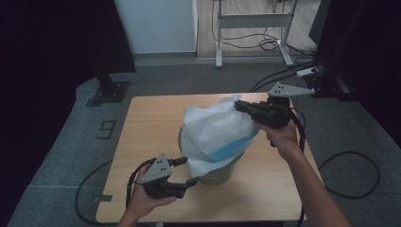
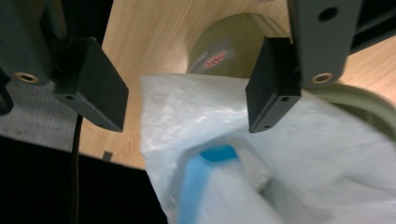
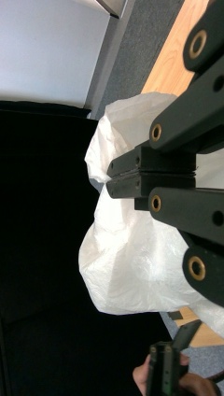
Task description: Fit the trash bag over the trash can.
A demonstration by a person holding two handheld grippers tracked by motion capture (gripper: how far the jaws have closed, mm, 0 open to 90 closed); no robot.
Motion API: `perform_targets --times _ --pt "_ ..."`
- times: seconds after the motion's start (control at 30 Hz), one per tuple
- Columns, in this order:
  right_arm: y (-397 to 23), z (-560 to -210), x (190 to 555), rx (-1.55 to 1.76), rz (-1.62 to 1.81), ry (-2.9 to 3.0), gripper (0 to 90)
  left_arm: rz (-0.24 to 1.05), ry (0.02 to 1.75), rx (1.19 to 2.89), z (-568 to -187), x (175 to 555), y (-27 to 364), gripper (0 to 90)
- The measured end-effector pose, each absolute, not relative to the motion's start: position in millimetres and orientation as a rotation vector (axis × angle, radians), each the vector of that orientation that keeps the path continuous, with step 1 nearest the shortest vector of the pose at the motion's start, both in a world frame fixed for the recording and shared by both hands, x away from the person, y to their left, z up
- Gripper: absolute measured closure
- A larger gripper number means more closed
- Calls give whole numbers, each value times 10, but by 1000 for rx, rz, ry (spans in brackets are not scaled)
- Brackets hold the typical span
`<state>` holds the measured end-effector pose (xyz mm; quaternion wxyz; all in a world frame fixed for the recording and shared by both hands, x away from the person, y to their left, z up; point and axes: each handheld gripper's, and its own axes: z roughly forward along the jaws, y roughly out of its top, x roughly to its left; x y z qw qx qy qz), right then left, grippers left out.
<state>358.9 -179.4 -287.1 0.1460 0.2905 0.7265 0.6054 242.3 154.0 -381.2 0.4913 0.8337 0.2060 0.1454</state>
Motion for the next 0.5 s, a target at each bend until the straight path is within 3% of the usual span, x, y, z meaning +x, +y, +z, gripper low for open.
perform_targets --times 0.13,0.3,0.5 --pt "-1786 -2871 3586 833 1743 2094 882 421 490 2064 -3864 2418 1435 330" --pt "-1812 -2855 3571 829 1744 2086 882 474 483 2059 -3835 2441 1432 647" --pt "-1843 -2840 3559 827 1750 2074 883 446 482 2065 -3759 2514 1432 856"
